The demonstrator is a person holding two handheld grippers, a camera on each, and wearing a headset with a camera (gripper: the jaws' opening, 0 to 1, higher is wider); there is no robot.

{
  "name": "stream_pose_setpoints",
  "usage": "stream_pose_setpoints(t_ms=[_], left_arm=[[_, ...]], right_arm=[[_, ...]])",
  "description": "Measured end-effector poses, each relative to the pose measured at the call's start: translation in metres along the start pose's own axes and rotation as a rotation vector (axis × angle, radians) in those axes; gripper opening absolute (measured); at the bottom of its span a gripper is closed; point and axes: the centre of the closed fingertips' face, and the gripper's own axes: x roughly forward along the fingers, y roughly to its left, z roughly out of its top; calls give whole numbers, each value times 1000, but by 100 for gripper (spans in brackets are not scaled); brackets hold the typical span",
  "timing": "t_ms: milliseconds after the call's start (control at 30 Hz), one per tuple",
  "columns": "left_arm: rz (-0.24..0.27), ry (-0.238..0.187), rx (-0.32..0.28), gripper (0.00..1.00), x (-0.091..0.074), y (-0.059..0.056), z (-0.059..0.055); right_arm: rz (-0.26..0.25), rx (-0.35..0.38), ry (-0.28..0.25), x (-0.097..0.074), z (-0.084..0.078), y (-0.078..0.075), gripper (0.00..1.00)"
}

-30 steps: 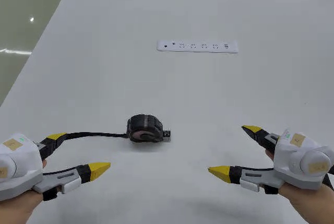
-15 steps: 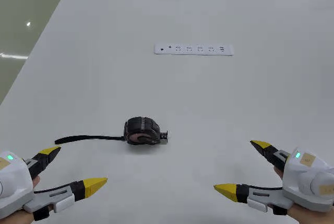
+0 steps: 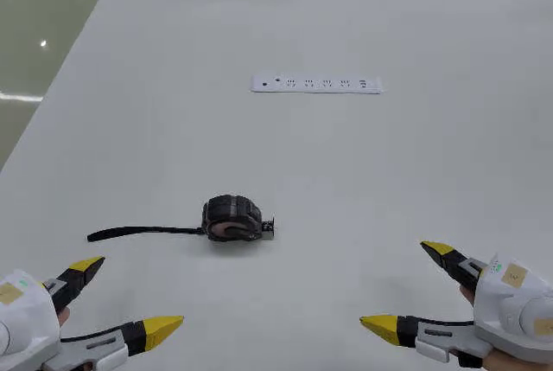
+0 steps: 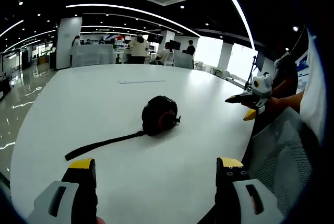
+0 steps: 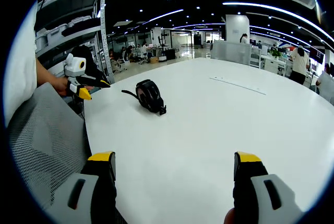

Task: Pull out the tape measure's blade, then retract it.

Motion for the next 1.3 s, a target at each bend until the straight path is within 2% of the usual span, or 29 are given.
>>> stream_pose_setpoints(t_ms=[333,567,900,967,1300], left_arm=[[-8,18,13,93,-5,-3,-6],[1,27,9,92,-7,-1,-9],[0,25,1,92,-7,-1,-10],[-10,37,2,91,-4,-3,-14],[-25,26,-6,91,-2,-9,-9]], right_arm=[[11,-10,12,-3,-4,5,90],[17,-7,31,-3,-14,8,90],[20,-2,33,-3,-14,10,89],[25,4,37,-2,-17,12,90],[23,6,34,-2,-17,13,90]])
